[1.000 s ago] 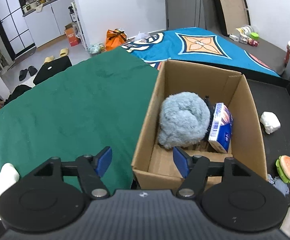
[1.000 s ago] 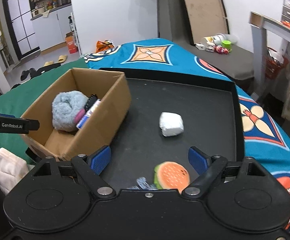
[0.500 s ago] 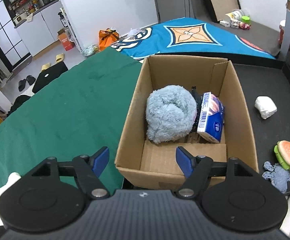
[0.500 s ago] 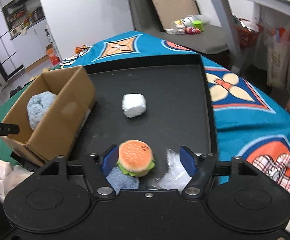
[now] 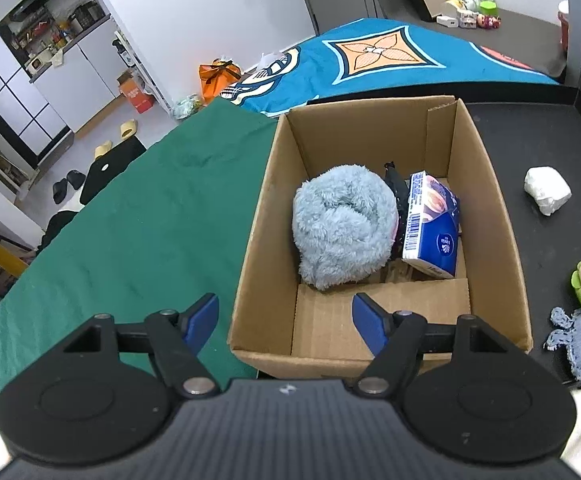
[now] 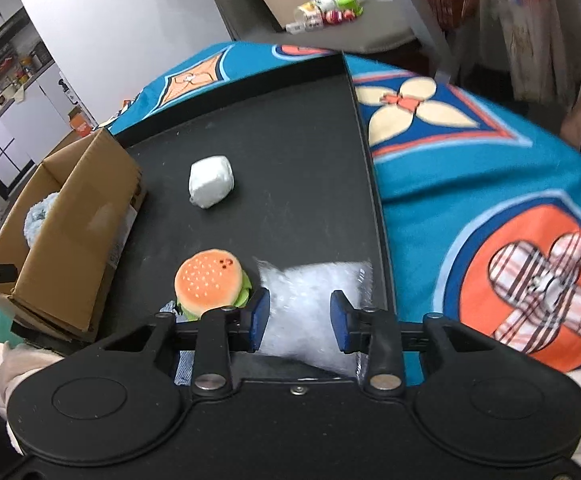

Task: Organize soft objects
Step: 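Move the right gripper to the clear plastic bag and grasp it, then lift the plastic bag with the right gripper and drop it into the box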

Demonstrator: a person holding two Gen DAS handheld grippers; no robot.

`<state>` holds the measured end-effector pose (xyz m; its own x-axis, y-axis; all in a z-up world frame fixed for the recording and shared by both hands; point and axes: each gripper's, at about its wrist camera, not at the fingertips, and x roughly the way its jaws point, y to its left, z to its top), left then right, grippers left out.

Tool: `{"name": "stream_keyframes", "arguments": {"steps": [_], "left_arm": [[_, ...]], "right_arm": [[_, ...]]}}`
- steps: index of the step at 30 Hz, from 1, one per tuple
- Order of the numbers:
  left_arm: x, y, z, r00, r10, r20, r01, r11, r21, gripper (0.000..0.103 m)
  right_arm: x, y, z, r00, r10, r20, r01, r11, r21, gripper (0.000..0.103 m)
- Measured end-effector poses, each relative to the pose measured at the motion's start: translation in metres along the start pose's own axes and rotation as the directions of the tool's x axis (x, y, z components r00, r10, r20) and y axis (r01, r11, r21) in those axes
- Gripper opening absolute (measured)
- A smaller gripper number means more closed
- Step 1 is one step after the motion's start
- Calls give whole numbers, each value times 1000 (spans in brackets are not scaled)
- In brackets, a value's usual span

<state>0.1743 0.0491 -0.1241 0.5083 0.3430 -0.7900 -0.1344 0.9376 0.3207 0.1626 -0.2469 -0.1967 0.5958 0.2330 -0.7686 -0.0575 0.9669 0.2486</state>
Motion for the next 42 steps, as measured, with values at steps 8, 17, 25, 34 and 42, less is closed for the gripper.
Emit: {"name": "stream_keyframes", "arguments": {"steps": [8,17,25,34,42], "left_arm": [[2,-9,6,999,36,-7,-36,999,39,72],[5,-15,11,998,62,-8,-62,995,73,72],[9,-18,11,997,77,-13,-76,993,92,72],[11,-16,12,997,80,-18,-79,993,87,72],[12,-15,11,997,76,-13,-74,994,82,72]], "right_arm": [[-1,2,2,999,31,23,-31,999,3,34],[-10,-17,5,998,20,67,-26,996,90,18],[-7,-17,6,998,10,61,-14,997,72,18],[12,-5,0,998,-69,0,69,998,-5,40],[22,-5,-6,998,-54,-32,54,999,-6,47]]}}
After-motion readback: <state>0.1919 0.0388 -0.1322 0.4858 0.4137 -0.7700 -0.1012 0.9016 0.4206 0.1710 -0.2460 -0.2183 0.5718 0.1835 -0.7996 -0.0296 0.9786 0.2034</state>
